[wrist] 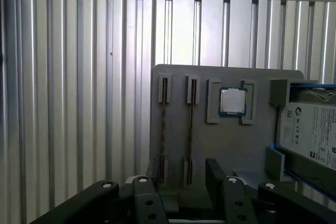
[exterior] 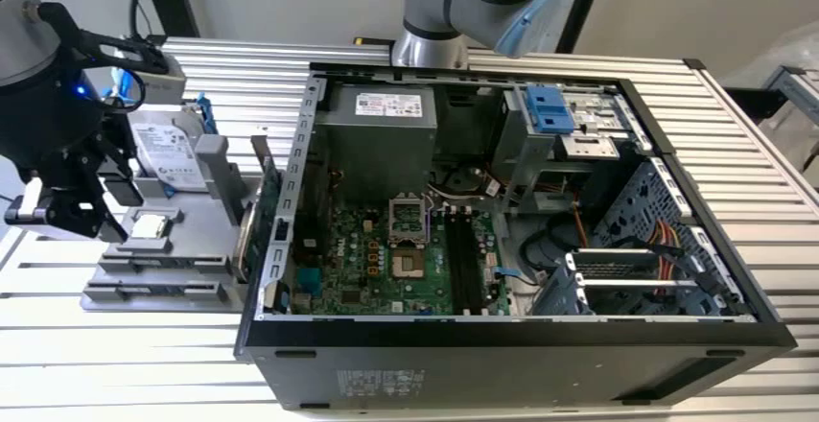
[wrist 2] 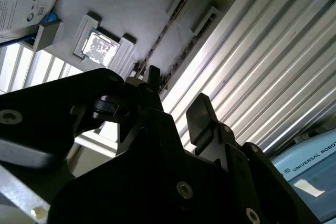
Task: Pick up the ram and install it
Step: 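Pick up the ram and move it above insertion slot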
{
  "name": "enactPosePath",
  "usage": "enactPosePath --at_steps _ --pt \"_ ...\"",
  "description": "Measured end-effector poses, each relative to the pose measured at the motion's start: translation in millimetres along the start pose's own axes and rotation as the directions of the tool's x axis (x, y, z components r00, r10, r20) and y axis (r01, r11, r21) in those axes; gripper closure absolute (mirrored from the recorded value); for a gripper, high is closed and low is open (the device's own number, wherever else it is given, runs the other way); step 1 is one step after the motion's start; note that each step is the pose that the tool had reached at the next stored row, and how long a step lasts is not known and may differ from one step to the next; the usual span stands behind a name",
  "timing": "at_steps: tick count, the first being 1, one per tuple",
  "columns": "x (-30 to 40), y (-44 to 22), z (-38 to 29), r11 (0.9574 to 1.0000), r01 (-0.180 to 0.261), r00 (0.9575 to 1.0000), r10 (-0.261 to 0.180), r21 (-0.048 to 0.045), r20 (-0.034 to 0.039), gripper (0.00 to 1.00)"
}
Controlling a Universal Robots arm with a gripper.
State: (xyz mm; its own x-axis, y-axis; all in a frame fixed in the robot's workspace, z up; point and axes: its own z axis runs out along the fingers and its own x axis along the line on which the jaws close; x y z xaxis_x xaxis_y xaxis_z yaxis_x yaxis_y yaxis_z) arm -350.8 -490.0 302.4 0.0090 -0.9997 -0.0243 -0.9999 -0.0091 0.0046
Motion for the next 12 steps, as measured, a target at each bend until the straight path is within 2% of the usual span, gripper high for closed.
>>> enactPosePath --at_steps 12 --pt "0.4 0.0 10.9 1.0000 -0.004 1.0000 0.004 -0.0001 0.0000 0.00"
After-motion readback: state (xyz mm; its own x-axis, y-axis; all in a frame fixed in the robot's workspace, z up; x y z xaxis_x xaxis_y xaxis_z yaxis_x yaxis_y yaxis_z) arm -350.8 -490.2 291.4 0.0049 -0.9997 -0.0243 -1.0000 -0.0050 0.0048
